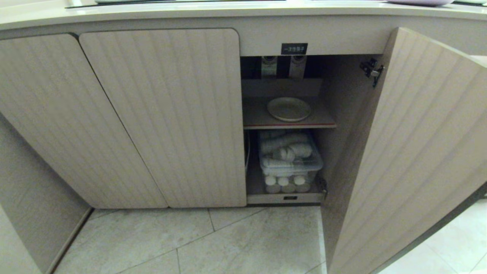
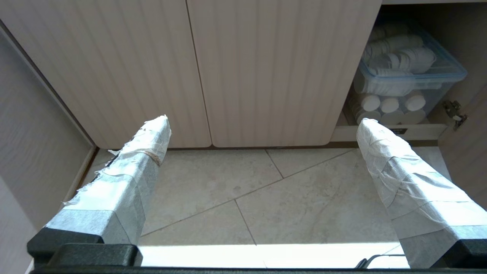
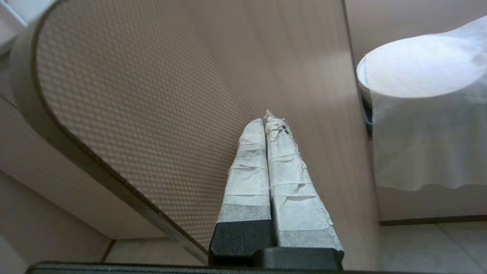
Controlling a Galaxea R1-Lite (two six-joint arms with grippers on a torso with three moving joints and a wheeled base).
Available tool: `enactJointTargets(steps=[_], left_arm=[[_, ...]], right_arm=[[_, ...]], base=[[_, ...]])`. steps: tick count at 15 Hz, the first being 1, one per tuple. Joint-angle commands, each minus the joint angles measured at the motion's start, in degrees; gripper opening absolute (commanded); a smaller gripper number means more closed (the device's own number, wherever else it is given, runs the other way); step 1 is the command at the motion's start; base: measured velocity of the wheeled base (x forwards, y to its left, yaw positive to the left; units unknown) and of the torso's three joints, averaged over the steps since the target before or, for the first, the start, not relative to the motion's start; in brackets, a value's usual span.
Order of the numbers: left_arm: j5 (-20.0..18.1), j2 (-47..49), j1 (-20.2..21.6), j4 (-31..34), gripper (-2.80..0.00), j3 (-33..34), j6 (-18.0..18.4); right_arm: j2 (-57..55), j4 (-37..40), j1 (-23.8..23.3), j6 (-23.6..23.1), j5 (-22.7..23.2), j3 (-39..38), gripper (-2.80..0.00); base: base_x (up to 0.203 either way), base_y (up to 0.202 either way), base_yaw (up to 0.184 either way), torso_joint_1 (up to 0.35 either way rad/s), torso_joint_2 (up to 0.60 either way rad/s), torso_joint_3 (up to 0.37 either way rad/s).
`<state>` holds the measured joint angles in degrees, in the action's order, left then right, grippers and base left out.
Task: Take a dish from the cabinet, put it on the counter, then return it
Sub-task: Close the cabinet door
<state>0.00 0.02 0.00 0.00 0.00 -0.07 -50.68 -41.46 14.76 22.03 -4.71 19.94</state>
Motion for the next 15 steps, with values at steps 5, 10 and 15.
enactJointTargets(steps=[5, 10, 15], left_arm=[[0.0, -0.02, 0.0, 0.0, 0.0, 0.0, -0.01], [0.0, -0.02, 0.08, 0.0, 0.0, 0.0, -0.01], [0.0, -0.02, 0.0, 0.0, 0.0, 0.0, -0.01]], right_arm=[[-2.5, -2.13, 1.5, 3.27, -0.04, 0.01, -2.8], [-4.68, -4.06, 1.67, 5.4, -0.04, 0.13, -2.8], [-9.51, -7.87, 1.62, 6.17, 1.36, 0.35, -2.8]], base=[[0.0, 0.0, 0.0, 0.0, 0.0, 0.0], [0.0, 0.0, 0.0, 0.0, 0.0, 0.0], [0.0, 0.0, 0.0, 0.0, 0.0, 0.0]])
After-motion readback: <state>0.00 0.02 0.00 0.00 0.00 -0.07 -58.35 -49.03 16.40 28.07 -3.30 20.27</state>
